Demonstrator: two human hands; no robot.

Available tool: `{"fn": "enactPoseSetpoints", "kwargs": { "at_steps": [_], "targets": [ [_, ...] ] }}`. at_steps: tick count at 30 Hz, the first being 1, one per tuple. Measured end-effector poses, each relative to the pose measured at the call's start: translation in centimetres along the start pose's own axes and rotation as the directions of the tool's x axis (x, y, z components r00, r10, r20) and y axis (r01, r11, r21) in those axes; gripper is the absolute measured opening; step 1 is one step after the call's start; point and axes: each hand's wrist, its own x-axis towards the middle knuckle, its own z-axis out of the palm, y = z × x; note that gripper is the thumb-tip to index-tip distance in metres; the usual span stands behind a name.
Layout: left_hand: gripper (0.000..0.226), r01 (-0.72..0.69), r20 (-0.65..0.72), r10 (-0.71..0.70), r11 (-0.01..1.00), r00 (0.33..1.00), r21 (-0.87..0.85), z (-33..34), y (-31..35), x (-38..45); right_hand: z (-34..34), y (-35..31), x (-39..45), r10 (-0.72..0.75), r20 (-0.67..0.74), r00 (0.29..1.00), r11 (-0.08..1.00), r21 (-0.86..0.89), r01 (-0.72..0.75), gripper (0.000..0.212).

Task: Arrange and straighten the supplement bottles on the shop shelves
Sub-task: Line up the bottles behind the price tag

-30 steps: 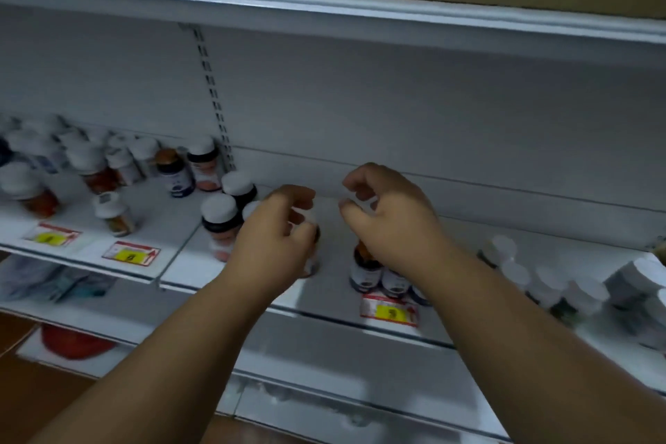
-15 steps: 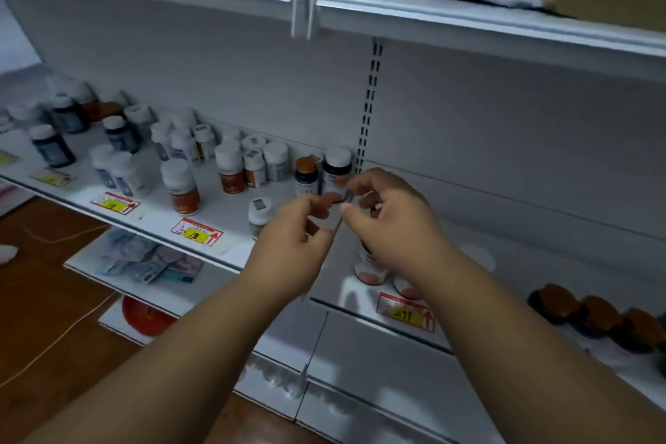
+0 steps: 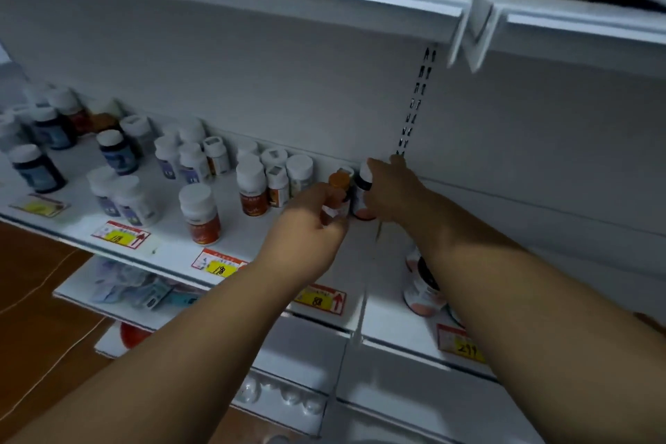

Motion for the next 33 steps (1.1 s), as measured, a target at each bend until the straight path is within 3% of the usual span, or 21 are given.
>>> {"fn": "enactPoseSetpoints", "kwargs": {
  "at_steps": [3, 8, 14, 16, 20, 24, 27, 29, 33],
  "targets": [
    [0.016, -0.079, 0.062, 0.076, 0.996, 0.995, 0.033, -1.1, -1.5, 2.0, 1.7, -0.7, 0.7, 0.102, 0.001, 0.995, 0.994, 0.027, -0.102, 0.054],
    [0.021, -0.071, 0.216, 0.063, 0.997, 0.974, 0.026, -3.0, -3.2, 4.5, 3.5, -2.0, 0.6, 0.188, -0.24, 0.952, 0.979, 0.126, -0.161, 0.038],
    [0.026, -0.138, 0.343, 0.125, 0.99, 0.931, 0.015, -4.6, -4.5, 5.7, 3.5, -1.8, 0.4, 0.268, -0.33, 0.905, 0.963, 0.089, -0.253, 0.047],
    [0.027, -0.115, 0.347, 0.116, 0.993, 0.93, -0.022, -5.0, -4.7, 6.0, 3.8, -1.7, -0.6, 0.281, -0.407, 0.869, 0.957, 0.189, -0.221, 0.049],
    [0.027, -0.098, 0.31, 0.121, 0.991, 0.943, -0.089, -4.9, -4.6, 5.4, 4.0, -2.2, -3.6, 0.357, -0.586, 0.727, 0.883, 0.466, -0.058, 0.046],
    [0.023, -0.123, 0.187, 0.159, 0.973, 0.969, -0.194, -5.0, -4.0, 4.3, 3.0, -3.9, -6.6, 0.506, -0.529, 0.681, 0.7, 0.713, 0.033, 0.034],
    [0.04, -0.13, 0.22, 0.185, 0.961, 0.958, -0.243, -5.0, -3.4, 3.5, 2.2, -5.5, -7.8, 0.591, -0.328, 0.737, 0.391, 0.916, 0.094, 0.023],
    [0.049, -0.153, 0.249, 0.214, 0.958, 0.945, -0.243, -4.6, -3.3, 2.6, 1.9, -6.1, -8.7, 0.557, -0.245, 0.793, 0.203, 0.967, 0.156, 0.019],
    [0.062, -0.206, 0.275, 0.279, 0.942, 0.92, -0.264, -3.8, -2.8, 1.0, 1.2, -6.3, -10.5, 0.492, -0.214, 0.844, 0.148, 0.976, 0.161, 0.015]
  ]
}}
